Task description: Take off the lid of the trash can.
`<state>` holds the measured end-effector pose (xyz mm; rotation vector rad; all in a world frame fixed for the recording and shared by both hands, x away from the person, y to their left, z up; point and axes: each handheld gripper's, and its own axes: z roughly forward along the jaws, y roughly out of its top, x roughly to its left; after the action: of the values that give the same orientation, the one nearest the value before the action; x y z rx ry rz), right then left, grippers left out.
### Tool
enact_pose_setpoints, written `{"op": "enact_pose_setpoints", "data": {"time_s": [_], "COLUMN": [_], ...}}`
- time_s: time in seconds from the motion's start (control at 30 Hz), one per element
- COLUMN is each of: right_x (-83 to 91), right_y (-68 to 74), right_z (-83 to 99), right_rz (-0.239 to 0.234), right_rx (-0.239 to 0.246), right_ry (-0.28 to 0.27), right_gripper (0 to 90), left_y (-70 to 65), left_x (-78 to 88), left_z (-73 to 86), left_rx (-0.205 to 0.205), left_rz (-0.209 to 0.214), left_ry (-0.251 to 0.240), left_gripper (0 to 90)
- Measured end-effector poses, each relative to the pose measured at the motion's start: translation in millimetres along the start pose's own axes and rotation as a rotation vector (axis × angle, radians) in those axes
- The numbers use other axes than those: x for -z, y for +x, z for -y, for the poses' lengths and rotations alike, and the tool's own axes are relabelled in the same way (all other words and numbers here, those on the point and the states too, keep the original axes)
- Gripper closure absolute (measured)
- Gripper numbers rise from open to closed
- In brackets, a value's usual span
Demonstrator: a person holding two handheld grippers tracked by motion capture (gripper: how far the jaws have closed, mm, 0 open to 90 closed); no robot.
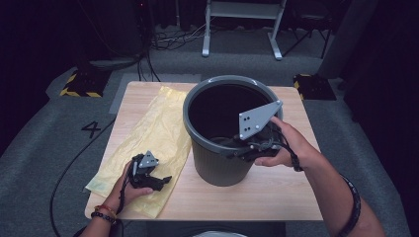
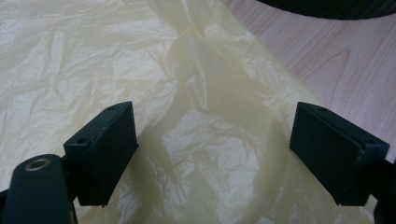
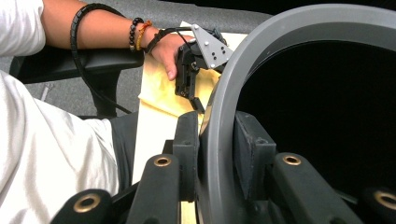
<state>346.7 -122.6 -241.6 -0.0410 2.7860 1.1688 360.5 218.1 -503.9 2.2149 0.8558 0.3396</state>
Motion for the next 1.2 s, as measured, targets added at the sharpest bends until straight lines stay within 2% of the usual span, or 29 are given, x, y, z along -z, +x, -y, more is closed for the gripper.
{"op": "enact_pose_setpoints", "data": {"time_s": [0.2, 0.53, 0.73, 0.87, 1.07, 1.2], "right_x": [3.3, 2.0, 1.0, -3.0, -5.1, -2.9], "right_y": [0.3, -0.6, 1.1, 2.6, 2.2, 1.7], "right_z": [-0.1, -3.1, -10.2, -12.8, -17.0, -17.7], "right_rz": [0.012, 0.020, 0.051, 0.029, 0.020, 0.018], "right_rx": [0.008, -0.012, -0.029, -0.026, -0.034, -0.042], "right_ry": [0.014, 0.010, 0.038, 0.053, 0.074, 0.063], "right_gripper": [73.3, 73.3, 73.4, 72.8, 72.8, 73.6], "left_y": [0.1, 0.1, 0.2, 0.1, 0.2, 0.2], "left_x": [0.0, 0.0, 0.0, 0.0, 0.0, 0.0], "left_z": [-0.1, 0.0, 0.0, 0.0, 0.0, 0.0], "left_rx": [-0.002, -0.002, -0.002, -0.002, -0.002, -0.002], "left_rz": [-0.001, 0.000, 0.000, -0.001, 0.000, 0.000], "left_ry": [0.000, 0.000, 0.000, 0.000, 0.000, 0.000], "left_gripper": [14.7, 14.7, 14.8, 14.7, 14.7, 14.7]}}
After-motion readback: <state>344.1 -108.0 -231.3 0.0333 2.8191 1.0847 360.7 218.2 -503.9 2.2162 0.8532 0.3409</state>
